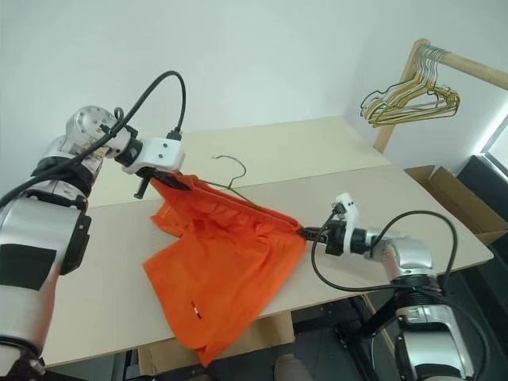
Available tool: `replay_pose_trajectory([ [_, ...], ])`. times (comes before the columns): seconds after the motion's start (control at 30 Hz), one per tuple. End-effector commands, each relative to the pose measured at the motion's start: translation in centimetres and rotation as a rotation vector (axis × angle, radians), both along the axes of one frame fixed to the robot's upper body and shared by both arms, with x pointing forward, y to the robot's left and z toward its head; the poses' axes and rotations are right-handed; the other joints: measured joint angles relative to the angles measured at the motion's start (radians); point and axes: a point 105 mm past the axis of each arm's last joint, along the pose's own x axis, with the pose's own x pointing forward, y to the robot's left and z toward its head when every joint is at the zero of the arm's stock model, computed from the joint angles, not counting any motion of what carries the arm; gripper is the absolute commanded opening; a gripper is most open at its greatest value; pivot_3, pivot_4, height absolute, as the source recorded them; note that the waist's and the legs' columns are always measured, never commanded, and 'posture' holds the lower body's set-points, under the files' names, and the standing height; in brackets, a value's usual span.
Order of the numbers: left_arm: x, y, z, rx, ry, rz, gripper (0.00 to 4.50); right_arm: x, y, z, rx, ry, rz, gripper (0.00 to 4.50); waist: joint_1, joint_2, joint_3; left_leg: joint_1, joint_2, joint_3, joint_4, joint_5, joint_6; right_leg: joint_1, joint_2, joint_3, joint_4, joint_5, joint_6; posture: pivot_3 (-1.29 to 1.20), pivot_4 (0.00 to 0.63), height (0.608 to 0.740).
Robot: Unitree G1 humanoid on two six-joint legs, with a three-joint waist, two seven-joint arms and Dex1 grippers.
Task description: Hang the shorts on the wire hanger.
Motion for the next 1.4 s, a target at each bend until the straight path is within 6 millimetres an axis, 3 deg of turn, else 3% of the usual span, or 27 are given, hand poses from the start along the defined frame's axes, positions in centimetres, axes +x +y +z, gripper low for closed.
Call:
replay_pose_trajectory([
  [0.03,0.6,0.9,1.0,0.015,-0.099,0.032,0.0,0.3,0.4,4.8,-0.055,-0.132,0.074,0.1,0.002,0.0,0.0,0.0,0.0,0.0,0.0,0.0,0.0,0.0,0.0,0.0,0.0,0.0,0.0,-0.13,0.0,0.74],
  [0.17,1.1,-1.1,2.2,-0.216,-0.12,0.051,0.0,0.8,1.1,7.4,-0.214,-0.24,0.159,0.1,0.007,0.0,0.0,0.0,0.0,0.0,0.0,0.0,0.0,-0.001,0.0,0.0,0.0,0.0,0.0,-0.13,0.0,0.74],
  [0.33,0.8,-1.5,3.5,-0.376,-0.097,0.047,0.0,2.1,1.7,10.1,-0.33,-0.348,0.184,0.1,0.006,0.0,0.0,-0.005,0.0,0.001,0.001,0.0,0.0,-0.006,0.0,0.0,0.001,0.003,-0.004,-0.13,0.0,0.74],
  [0.57,0.5,-0.2,0.8,-0.321,-0.08,0.064,0.0,2.8,3.2,13.4,-0.386,-0.527,0.245,0.1,0.006,0.0,0.0,-0.013,0.0,0.001,0.002,0.0,0.0,-0.016,0.0,0.0,0.003,0.005,-0.009,-0.11,0.0,0.74],
  [0.73,0.7,-0.5,0.2,-0.337,-0.089,0.072,0.0,2.1,3.9,13.7,-0.403,-0.593,0.322,0.1,0.014,0.0,0.0,-0.014,-0.001,0.001,0.002,0.0,0.0,-0.015,-0.002,-0.001,0.003,0.005,-0.008,-0.1,0.0,0.74],
  [0.9,1.0,-1.4,0.8,-0.438,-0.111,0.079,0.0,1.8,4.6,13.6,-0.41,-0.607,0.379,0.1,0.021,0.0,0.0,-0.014,-0.001,0.001,0.002,0.0,0.0,-0.015,-0.002,-0.001,0.003,0.005,-0.008,-0.1,0.0,0.74],
  [1.0,0.9,-1.9,1.7,-0.521,-0.096,0.071,0.0,2.8,4.6,13.3,-0.469,-0.633,0.339,0.1,0.022,0.0,0.0,-0.014,-0.001,0.001,0.002,0.0,0.0,-0.015,-0.002,-0.001,0.003,0.006,-0.008,-0.1,0.0,0.74],
  [1.17,0.8,-1.6,0.2,-0.454,-0.096,0.069,0.0,2.7,4.5,14.0,-0.494,-0.706,0.356,0.1,0.018,0.0,0.0,-0.013,-0.001,0.001,0.002,0.0,0.0,-0.015,-0.001,-0.001,0.003,0.006,-0.009,-0.11,0.0,0.74],
  [1.37,0.7,-2.3,0.0,-0.495,-0.079,0.055,0.0,2.3,4.6,13.7,-0.531,-0.768,0.411,0.1,0.015,0.0,0.0,-0.014,-0.001,0.001,0.002,0.0,0.0,-0.015,-0.002,-0.001,0.003,0.006,-0.009,-0.12,0.0,0.74],
  [1.4,0.7,-2.5,0.0,-0.507,-0.079,0.049,0.0,2.3,4.5,13.5,-0.539,-0.767,0.419,0.28,0.015,0.0,0.0,-0.013,-0.001,0.001,0.002,0.0,0.0,-0.015,-0.002,-0.001,0.003,0.006,-0.009,-0.12,0.0,0.74],
])
